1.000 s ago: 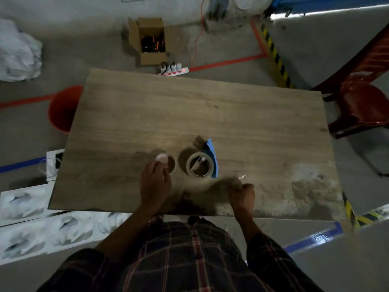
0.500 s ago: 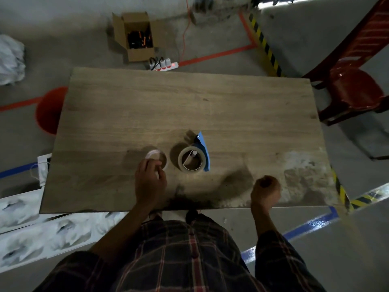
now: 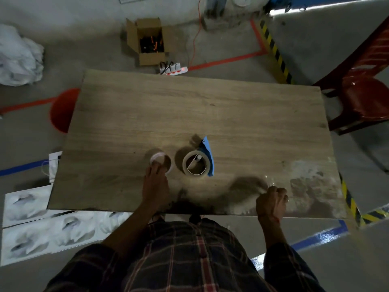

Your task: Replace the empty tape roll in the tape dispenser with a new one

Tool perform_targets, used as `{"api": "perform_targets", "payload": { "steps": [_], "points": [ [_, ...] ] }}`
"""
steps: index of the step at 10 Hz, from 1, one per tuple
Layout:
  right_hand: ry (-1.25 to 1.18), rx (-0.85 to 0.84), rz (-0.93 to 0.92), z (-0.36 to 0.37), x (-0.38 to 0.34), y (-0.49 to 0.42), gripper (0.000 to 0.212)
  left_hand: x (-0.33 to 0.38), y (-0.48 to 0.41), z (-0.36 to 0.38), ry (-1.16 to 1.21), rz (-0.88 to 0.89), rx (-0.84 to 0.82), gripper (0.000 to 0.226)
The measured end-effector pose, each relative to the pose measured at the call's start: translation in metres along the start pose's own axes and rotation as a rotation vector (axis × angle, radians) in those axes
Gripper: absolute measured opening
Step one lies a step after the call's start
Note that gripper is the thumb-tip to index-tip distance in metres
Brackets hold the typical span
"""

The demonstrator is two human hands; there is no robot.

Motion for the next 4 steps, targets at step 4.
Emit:
{"api": "perform_targets", "payload": {
  "steps": [4],
  "points": [
    [-0.263, -0.061, -0.684, -0.041, -0.213, 0.033, 0.022, 0.004, -0.023, -0.01, -0.059, 0.017, -0.03, 0.039]
  ]
}}
Point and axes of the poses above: each hand's wrist, its own y-axis away from the middle knuckle, its own z-axis out of the palm, x = y × z, the point moved 10 cm from there along -y, towards the middle knuckle, and after that the axes turned 10 degrees about -y, right-handed, at the moved point
